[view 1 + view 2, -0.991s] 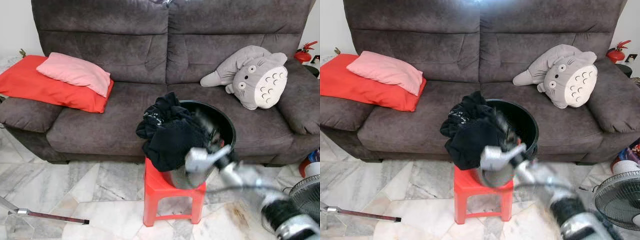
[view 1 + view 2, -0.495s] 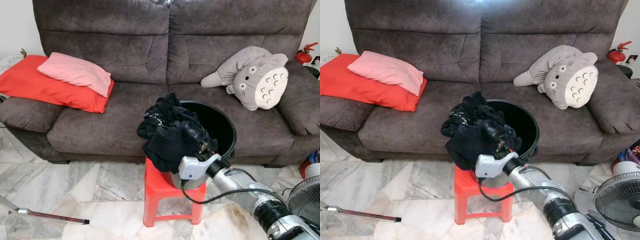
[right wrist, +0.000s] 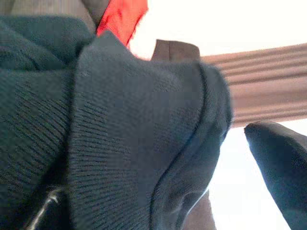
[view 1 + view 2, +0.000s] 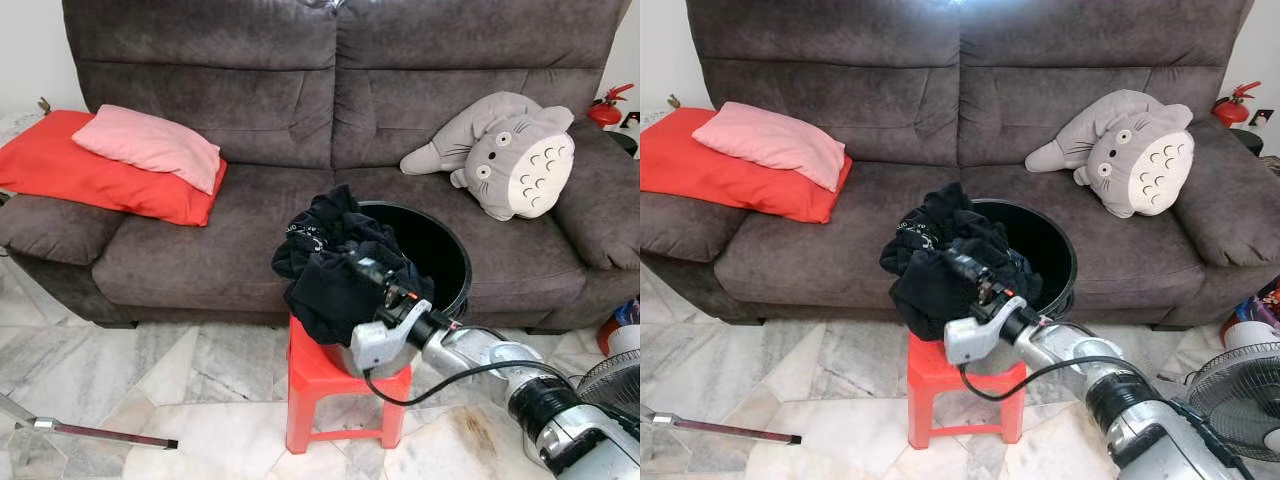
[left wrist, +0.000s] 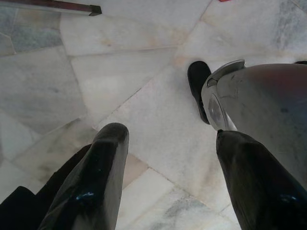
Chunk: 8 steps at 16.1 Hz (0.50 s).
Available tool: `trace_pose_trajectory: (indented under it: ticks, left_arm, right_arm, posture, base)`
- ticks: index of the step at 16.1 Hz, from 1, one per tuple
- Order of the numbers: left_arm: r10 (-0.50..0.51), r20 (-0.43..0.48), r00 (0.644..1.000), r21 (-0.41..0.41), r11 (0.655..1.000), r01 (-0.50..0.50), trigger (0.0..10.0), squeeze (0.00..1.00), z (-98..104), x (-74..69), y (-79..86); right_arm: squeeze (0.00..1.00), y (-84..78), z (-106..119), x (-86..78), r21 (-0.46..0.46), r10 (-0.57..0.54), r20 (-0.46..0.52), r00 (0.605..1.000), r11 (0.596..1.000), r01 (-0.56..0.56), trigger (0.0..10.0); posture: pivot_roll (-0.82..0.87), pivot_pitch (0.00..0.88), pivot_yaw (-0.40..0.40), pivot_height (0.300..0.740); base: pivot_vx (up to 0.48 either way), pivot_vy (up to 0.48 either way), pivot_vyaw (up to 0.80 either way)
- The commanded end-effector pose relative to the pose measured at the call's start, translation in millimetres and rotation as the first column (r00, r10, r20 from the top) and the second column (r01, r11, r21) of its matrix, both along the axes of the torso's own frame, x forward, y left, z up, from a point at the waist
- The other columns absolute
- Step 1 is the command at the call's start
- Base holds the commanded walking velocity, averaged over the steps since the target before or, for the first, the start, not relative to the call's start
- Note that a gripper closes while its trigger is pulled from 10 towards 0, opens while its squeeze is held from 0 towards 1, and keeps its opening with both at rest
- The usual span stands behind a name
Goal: Hang hanger
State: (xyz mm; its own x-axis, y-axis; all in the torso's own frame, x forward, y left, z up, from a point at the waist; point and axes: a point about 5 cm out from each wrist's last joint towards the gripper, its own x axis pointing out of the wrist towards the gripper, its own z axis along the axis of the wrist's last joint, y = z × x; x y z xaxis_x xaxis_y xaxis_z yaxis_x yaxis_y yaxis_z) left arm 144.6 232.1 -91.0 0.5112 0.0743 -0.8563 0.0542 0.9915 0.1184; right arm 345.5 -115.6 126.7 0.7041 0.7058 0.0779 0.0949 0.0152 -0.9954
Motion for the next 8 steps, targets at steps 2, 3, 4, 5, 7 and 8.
trace_pose_trajectory:
  ticks: [2, 3, 4, 5, 7, 8]
  left_arm:
    - [-0.003, -0.037, 0.999, 0.020, 1.000, 0.003, 10.0, 0.00, -3, -11.6, 5.6]
    - [-0.004, -0.034, 0.999, 0.025, 1.000, 0.005, 10.0, 0.00, -3, -11.8, 6.3]
    - [0.001, -0.024, 1.000, 0.031, 1.000, 0.000, 10.0, 0.00, -2, -11.3, 7.2]
    - [0.001, -0.021, 1.000, 0.029, 1.000, 0.000, 10.0, 0.00, -2, -10.0, 6.7]
    - [-0.004, -0.014, 1.000, 0.027, 1.000, 0.005, 10.0, 0.00, -1, -5.6, 3.2]
    - [-0.005, -0.010, 1.000, 0.027, 1.000, 0.005, 10.0, 0.00, -1, -4.0, 2.3]
  right_arm:
    - [0.00, -0.5, 6, -1.5, 0.041, -0.009, 0.092, 0.996, 0.999, 0.006, 10.0]
    - [0.00, -4.0, 9, -0.9, 0.072, -0.041, 0.129, 0.991, 0.997, 0.032, 10.0]
    - [0.00, -6.1, 14, -2.5, 0.103, -0.052, 0.195, 0.979, 0.994, 0.032, 10.0]
    - [0.00, -6.2, 18, -2.6, 0.120, -0.055, 0.231, 0.971, 0.992, 0.027, 10.0]
    - [0.00, -5.4, 20, -1.4, 0.119, -0.051, 0.241, 0.969, 0.993, 0.022, 10.0]
    - [0.00, -5.7, 23, -0.7, 0.130, -0.057, 0.259, 0.964, 0.991, 0.024, 10.0]
  posture:
    - [-0.06, 0.115, 0.036, 0.740]
    - [-0.06, 0.117, 0.038, 0.740]
    - [-0.06, 0.117, 0.039, 0.740]
    - [-0.05, 0.117, 0.038, 0.740]
    - [-0.06, 0.117, 0.038, 0.740]
    - [-0.05, 0.117, 0.039, 0.740]
  base:
    - [0.000, 0.000, 0.00]
    - [0.000, 0.000, 0.00]
    - [0.000, 0.000, 0.00]
    - [0.000, 0.000, 0.00]
    - [0.000, 0.000, 0.00]
    - [0.000, 0.000, 0.00]
